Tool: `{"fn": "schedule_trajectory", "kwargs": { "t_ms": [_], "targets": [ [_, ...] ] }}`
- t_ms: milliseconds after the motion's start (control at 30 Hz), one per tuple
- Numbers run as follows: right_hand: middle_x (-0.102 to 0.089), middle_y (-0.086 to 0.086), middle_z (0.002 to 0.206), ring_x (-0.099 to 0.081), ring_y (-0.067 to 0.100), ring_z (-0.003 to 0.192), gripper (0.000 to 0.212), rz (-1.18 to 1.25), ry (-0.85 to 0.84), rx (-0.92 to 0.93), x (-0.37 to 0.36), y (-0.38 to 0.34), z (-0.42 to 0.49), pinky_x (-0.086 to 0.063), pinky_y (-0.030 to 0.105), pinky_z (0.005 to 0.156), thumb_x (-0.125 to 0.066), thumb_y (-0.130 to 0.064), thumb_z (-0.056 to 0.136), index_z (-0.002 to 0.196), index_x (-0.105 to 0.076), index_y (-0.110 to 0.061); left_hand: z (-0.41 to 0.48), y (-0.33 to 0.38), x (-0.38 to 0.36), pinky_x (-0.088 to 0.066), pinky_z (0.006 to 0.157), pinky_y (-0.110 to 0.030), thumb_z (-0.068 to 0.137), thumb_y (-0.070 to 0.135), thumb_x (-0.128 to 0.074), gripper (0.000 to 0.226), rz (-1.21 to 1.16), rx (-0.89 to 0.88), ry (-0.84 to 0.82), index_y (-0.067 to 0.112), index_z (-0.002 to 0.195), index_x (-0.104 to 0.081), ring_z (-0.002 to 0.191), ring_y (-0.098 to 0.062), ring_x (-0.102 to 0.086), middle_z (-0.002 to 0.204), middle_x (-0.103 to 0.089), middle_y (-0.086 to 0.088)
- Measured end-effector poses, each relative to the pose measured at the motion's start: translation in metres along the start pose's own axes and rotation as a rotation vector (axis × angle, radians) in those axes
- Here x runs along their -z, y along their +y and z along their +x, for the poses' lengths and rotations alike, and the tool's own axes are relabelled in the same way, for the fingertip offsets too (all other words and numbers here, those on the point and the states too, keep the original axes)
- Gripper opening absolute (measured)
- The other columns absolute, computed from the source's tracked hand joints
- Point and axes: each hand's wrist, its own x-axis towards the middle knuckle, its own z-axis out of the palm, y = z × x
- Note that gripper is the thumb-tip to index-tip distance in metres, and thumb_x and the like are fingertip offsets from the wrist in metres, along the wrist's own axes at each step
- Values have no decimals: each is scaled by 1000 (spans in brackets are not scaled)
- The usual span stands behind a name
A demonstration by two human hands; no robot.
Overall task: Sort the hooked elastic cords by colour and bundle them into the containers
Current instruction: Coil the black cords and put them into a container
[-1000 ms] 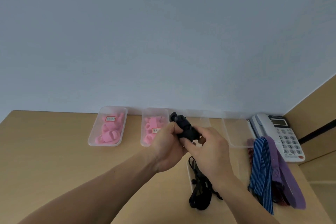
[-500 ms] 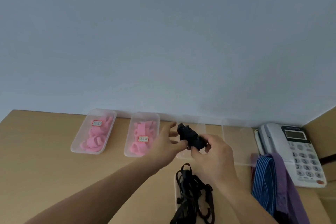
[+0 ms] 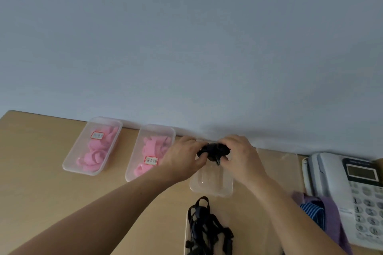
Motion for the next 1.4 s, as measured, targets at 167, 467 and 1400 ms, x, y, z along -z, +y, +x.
{"fn": "schedule_trajectory", "kwargs": {
  "t_ms": [167,467,1400],
  "targets": [
    [-67,-10,109,-53,16,103,40,-22,-65,66,-8,16,14,-33,19,78,-70,-9,77,113,-68,-27,6,-11,-16,-35,103,-36,90,36,-59,38,72,-18,-12,22,124,-66,125,-24,-48,121,-67,2],
    [-65,-7,93,-48,18,104,36,-187,-78,59,-13,26,25,-39,29,73,-68,-25,79,114,-63,-32,17,-12,-29,-50,82,-38,82,43,-42,39,248,-45,-18,24,93,-75,99,-23,-60,93,-69,5],
    [-65,-6,84,-54,24,85,29,-337,192,119,-38,43,15,-44,37,67,-83,-26,65,89,-69,-21,19,-8,-40,-55,76,-35,77,26,-46,31,208,-85,53,21,72,-76,89,-29,-71,73,-73,5]
  ]
}}
